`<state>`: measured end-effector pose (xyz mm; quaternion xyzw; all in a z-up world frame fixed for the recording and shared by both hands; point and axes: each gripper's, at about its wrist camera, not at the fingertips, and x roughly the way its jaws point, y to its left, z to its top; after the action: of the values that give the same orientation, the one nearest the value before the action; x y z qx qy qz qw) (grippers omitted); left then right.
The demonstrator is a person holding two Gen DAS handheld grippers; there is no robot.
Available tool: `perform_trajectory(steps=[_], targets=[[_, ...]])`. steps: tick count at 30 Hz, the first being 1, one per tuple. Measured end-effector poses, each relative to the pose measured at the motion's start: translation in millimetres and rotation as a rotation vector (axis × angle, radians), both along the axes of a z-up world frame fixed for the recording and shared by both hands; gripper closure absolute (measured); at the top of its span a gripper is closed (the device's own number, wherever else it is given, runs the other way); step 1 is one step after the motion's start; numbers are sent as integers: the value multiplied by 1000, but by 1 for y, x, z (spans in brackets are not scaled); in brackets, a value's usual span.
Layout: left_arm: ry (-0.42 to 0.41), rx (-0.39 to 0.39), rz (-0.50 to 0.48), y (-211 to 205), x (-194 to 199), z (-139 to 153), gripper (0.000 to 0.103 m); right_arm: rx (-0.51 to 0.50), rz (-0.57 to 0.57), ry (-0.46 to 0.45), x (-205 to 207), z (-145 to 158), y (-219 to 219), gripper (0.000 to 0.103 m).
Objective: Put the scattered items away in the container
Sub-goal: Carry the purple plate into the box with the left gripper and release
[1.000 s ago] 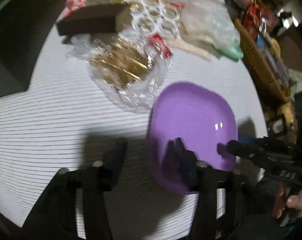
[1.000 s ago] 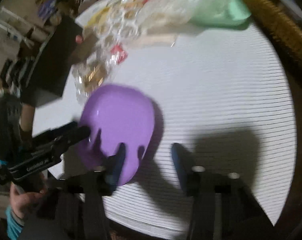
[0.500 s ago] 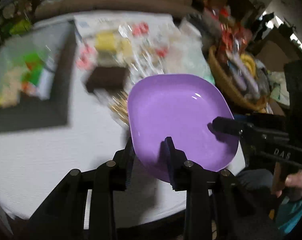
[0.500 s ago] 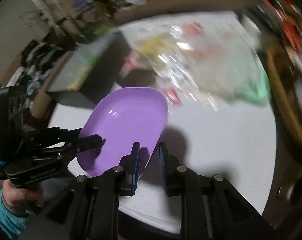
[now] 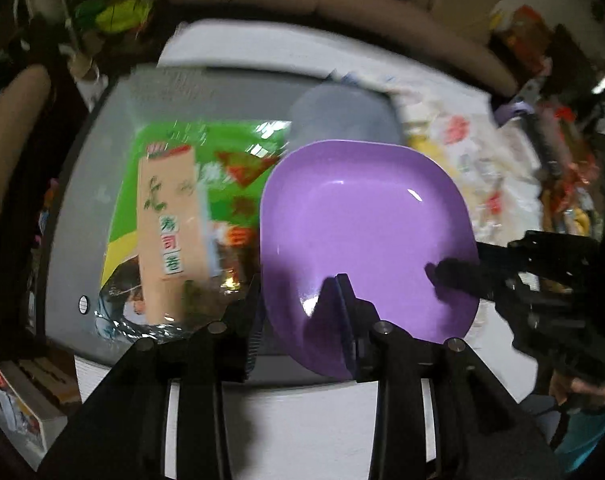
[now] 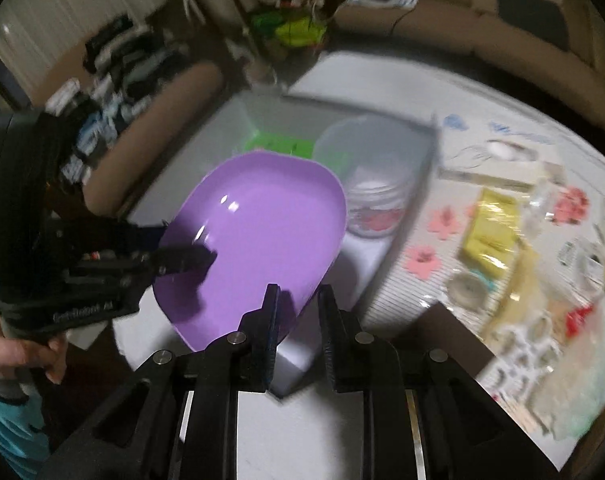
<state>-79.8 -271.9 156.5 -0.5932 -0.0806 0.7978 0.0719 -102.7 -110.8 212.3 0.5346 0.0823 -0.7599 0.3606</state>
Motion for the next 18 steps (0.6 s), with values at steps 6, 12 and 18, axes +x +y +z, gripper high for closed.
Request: perform_trajectory(steps=[6, 12, 18], targets=[[-122, -83, -59, 10, -17, -58, 73, 172, 51, 26, -6, -42, -34, 82], [-188, -138, -123, 31, -20, -87, 74, 224, 77, 89, -3, -28, -28, 64], [-208, -155, -161, 52, -11, -93, 73, 147, 13, 167, -1, 17, 16, 55]])
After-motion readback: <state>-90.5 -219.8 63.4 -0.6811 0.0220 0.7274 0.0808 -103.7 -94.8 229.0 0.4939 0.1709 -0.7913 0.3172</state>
